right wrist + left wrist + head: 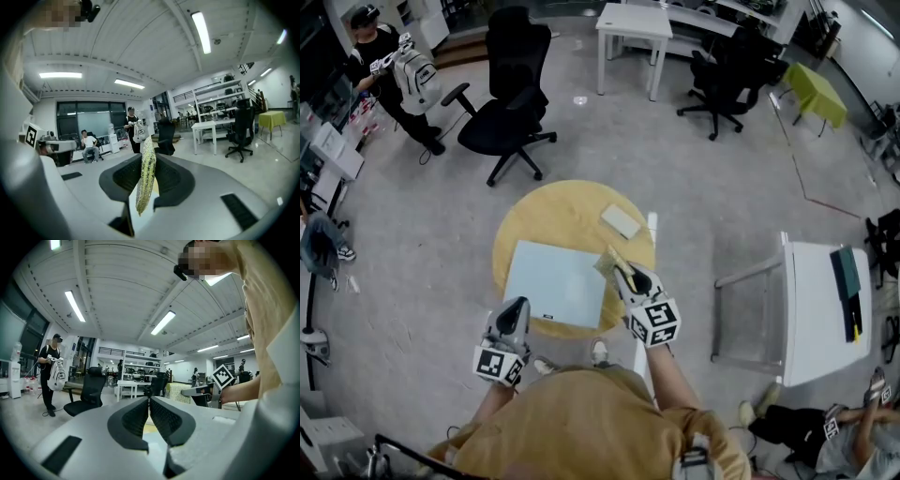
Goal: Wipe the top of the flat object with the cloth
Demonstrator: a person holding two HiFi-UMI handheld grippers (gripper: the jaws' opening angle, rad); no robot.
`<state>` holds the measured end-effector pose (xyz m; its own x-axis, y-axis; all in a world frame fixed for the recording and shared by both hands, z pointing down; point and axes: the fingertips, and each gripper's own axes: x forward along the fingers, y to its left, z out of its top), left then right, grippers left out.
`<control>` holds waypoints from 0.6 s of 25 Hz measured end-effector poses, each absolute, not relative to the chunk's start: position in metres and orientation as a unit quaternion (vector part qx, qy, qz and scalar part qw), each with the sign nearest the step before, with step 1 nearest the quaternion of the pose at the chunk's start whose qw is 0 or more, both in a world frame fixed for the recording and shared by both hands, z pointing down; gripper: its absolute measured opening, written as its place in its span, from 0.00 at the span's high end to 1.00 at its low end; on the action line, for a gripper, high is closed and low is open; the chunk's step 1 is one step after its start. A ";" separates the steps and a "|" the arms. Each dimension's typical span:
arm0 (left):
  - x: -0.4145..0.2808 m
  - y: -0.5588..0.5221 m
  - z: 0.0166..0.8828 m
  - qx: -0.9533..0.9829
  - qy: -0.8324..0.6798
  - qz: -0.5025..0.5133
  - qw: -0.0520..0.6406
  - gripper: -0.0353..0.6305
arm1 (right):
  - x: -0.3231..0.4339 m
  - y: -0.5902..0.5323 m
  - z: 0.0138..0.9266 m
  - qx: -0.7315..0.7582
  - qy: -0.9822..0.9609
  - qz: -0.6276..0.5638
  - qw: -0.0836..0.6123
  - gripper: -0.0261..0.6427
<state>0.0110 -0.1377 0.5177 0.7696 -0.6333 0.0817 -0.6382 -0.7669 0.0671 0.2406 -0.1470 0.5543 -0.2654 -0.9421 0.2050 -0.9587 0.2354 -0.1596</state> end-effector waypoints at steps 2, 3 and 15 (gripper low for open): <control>0.006 -0.141 0.512 0.937 -0.347 0.023 0.039 0.92 | 0.228 -0.147 0.532 0.595 -0.798 0.093 0.036 0.87; 0.002 -0.143 0.509 0.935 -0.352 0.020 0.038 0.92 | 0.223 -0.147 0.522 0.589 -0.803 0.081 0.035 0.87; -0.046 -0.147 0.477 0.917 -0.399 -0.006 0.011 0.92 | 0.184 -0.128 0.432 0.558 -0.830 0.002 -0.009 0.87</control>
<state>-0.0462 -0.1474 0.4767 0.6810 -0.7322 -0.0015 -0.7320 -0.6809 0.0246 0.1840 -0.1276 0.4322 -0.3777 -0.9258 -0.0134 -0.9258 0.3778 -0.0137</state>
